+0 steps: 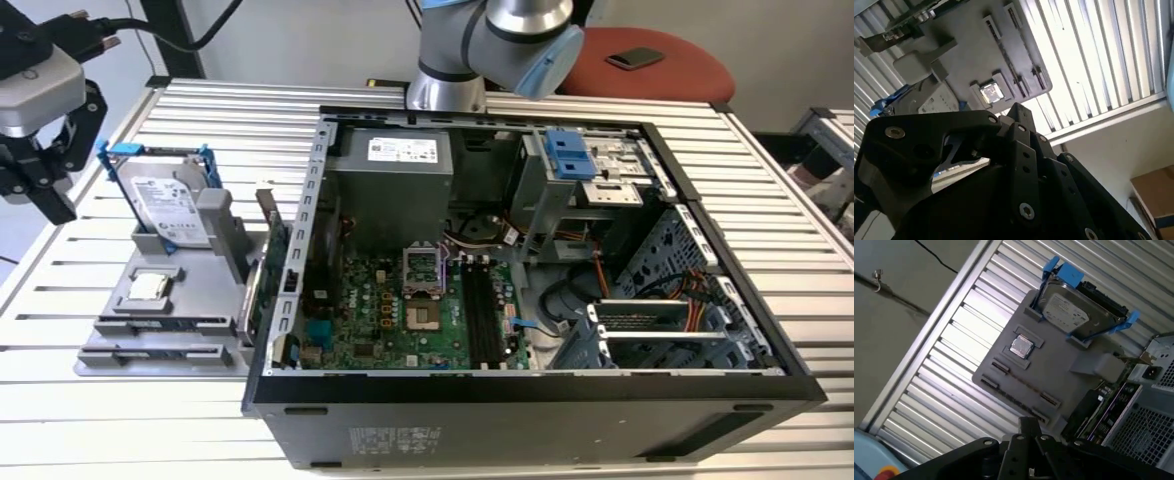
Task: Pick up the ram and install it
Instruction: 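Pick up the ram and move it above insertion slot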
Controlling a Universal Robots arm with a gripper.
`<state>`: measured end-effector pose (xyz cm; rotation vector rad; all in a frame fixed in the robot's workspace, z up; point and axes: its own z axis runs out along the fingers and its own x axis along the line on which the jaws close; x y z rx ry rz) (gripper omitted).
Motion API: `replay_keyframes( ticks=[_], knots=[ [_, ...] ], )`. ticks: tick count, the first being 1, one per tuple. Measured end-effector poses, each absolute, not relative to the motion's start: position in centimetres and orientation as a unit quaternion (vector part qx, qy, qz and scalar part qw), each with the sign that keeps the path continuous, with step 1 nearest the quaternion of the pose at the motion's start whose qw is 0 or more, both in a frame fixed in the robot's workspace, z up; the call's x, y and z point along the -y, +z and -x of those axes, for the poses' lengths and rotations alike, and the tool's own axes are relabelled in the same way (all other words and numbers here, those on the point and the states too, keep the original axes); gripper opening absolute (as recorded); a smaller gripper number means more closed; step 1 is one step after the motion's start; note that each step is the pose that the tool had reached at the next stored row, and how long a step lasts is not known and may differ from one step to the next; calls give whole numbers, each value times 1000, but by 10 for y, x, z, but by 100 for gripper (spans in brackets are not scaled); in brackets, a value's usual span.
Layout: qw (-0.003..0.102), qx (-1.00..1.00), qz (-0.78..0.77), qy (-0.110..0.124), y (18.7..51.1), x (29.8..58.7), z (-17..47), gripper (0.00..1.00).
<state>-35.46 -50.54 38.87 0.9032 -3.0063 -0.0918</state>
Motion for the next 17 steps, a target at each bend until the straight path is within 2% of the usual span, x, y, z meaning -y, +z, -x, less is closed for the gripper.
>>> replay_keyframes(
  ticks=[17],
  knots=[
    [5, 902, -430, -29, 389, 505, 355, 0]
  ],
)
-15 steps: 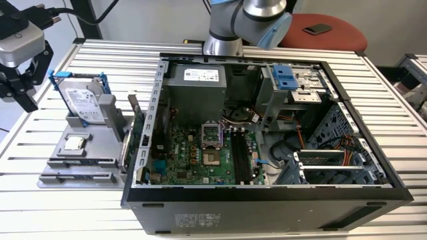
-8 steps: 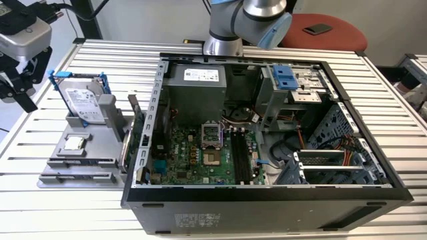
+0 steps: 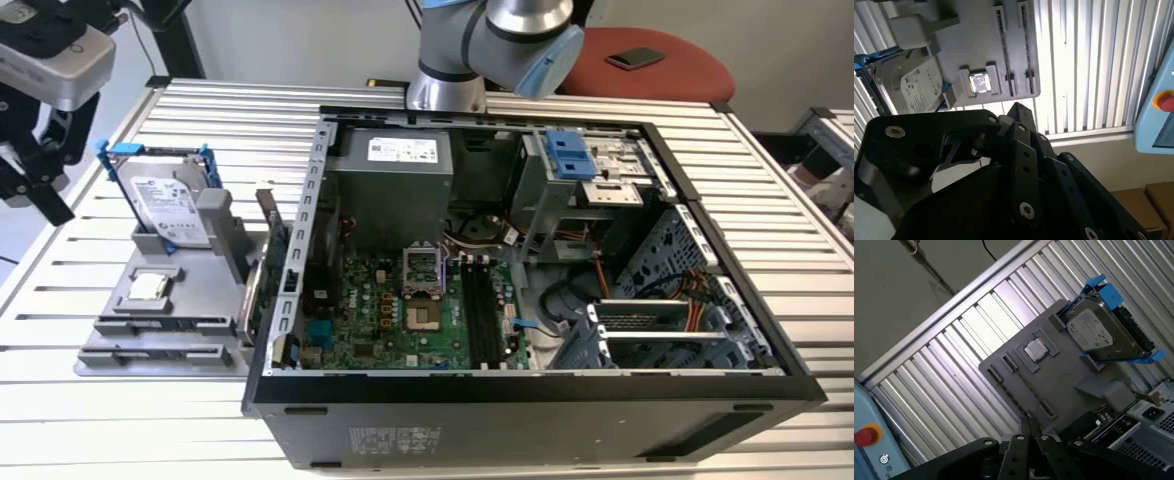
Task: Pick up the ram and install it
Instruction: 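Pick up the ram and move it above insertion slot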
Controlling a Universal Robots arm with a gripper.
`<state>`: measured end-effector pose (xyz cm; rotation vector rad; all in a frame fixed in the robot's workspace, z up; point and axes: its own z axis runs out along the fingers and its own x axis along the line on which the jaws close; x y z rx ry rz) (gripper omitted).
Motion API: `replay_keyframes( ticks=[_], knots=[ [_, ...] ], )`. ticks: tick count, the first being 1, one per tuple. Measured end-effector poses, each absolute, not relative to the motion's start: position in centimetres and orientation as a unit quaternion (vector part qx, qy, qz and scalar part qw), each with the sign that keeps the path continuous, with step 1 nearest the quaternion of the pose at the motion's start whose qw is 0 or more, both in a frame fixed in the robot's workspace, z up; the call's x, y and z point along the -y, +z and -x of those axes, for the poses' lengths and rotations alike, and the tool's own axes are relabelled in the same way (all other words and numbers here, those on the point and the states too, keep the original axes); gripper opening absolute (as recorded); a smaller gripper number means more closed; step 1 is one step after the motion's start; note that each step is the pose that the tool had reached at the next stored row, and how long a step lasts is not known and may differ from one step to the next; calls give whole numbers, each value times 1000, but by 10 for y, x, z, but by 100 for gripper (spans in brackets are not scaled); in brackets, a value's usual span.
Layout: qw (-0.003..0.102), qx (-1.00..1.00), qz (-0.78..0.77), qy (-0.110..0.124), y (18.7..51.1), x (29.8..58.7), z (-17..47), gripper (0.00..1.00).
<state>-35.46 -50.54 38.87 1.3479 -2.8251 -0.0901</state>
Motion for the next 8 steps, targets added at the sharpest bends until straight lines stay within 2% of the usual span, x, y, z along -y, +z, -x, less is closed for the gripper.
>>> replay_keyframes(
  ticks=[8],
  knots=[
    [5, 869, -495, -27, 389, 505, 355, 0]
  ],
)
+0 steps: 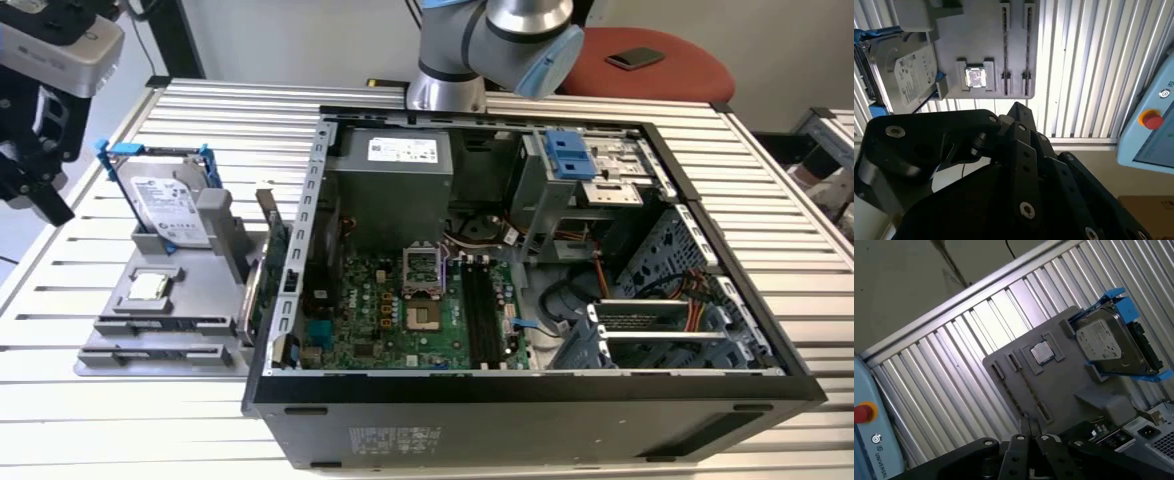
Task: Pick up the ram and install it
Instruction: 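Pick up the ram and move it above insertion slot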
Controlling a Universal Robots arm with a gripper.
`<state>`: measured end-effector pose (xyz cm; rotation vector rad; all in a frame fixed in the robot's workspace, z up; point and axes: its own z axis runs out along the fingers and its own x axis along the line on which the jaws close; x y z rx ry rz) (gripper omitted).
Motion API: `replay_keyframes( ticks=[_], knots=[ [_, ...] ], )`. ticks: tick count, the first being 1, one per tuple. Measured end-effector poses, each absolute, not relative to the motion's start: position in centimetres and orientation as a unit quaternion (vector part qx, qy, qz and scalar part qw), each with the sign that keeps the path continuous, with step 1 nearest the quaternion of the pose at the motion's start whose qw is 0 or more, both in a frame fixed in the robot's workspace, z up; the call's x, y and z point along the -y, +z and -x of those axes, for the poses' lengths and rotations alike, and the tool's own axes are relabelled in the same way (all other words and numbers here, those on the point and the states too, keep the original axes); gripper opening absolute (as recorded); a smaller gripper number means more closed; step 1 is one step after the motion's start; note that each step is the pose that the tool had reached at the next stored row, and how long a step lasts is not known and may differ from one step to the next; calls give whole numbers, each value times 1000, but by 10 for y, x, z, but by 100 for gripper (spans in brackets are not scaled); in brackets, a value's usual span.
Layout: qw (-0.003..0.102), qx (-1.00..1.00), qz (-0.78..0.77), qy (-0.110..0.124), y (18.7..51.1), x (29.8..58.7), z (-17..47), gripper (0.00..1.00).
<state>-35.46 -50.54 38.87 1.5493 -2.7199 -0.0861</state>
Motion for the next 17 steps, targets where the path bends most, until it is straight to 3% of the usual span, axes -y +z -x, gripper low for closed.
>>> replay_keyframes(
  ticks=[17],
  knots=[
    [-12, 789, -614, -16, 389, 505, 355, 0]
  ],
)
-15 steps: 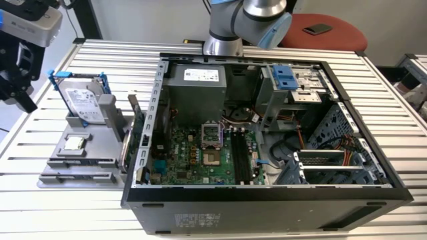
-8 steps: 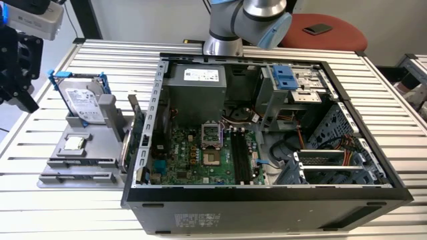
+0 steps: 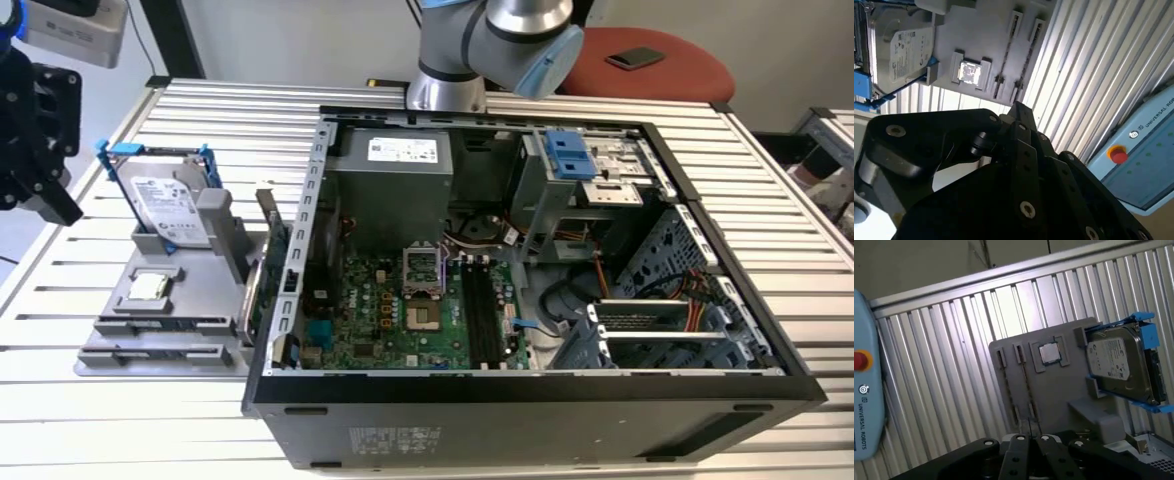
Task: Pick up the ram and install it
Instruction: 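Pick up the ram and move it above insertion slot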
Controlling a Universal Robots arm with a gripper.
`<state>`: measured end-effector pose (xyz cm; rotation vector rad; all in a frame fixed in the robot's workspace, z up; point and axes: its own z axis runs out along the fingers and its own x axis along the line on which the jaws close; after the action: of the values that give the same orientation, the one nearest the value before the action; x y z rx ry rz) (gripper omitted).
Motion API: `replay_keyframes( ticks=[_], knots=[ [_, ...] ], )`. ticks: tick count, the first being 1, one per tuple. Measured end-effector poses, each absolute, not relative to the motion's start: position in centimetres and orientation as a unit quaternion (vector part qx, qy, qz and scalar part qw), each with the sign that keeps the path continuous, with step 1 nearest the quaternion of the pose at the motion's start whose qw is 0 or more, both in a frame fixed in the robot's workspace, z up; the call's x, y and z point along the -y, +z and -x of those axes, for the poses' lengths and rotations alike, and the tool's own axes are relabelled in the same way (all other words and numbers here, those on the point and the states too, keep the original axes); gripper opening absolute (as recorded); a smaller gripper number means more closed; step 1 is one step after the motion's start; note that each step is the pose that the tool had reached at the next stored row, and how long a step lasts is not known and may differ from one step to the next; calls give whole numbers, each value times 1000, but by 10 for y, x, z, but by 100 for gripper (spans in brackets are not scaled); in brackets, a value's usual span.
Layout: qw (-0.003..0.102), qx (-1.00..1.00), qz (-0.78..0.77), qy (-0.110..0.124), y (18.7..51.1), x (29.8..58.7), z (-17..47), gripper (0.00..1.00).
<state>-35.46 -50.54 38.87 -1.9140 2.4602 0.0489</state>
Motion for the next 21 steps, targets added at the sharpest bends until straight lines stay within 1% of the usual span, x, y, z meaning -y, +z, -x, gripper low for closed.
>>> replay_keyframes(
  ticks=[4, 6, 21],
  knots=[
    [18, -769, 639, 12, 389, 505, 355, 0],
    [19, -758, 652, 12, 389, 505, 355, 0],
    [19, -700, 714, 15, 389, 505, 355, 0]
  ],
)
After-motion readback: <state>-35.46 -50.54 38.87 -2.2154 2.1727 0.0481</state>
